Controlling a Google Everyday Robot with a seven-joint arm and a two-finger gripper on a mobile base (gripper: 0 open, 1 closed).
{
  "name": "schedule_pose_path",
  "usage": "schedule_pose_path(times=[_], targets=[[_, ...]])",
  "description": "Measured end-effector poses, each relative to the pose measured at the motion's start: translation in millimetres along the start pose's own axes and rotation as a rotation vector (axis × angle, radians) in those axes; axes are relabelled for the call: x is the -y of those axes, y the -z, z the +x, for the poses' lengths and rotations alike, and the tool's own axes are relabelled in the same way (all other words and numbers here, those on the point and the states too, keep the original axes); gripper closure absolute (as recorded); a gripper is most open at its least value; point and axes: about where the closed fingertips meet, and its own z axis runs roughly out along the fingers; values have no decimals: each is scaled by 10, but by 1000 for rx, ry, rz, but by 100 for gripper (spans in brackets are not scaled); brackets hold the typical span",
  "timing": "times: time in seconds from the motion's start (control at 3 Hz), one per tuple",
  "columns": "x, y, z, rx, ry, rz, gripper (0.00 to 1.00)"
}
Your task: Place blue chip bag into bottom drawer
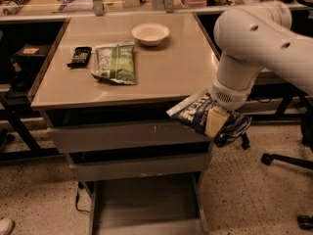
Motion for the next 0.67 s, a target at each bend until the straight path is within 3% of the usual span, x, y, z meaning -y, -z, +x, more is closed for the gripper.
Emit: schedule_pose_path(times=[0.33,0.67], targets=[[-580,-786,127,-59,-18,-177,100],[-580,-786,126,-59,-18,-177,100]])
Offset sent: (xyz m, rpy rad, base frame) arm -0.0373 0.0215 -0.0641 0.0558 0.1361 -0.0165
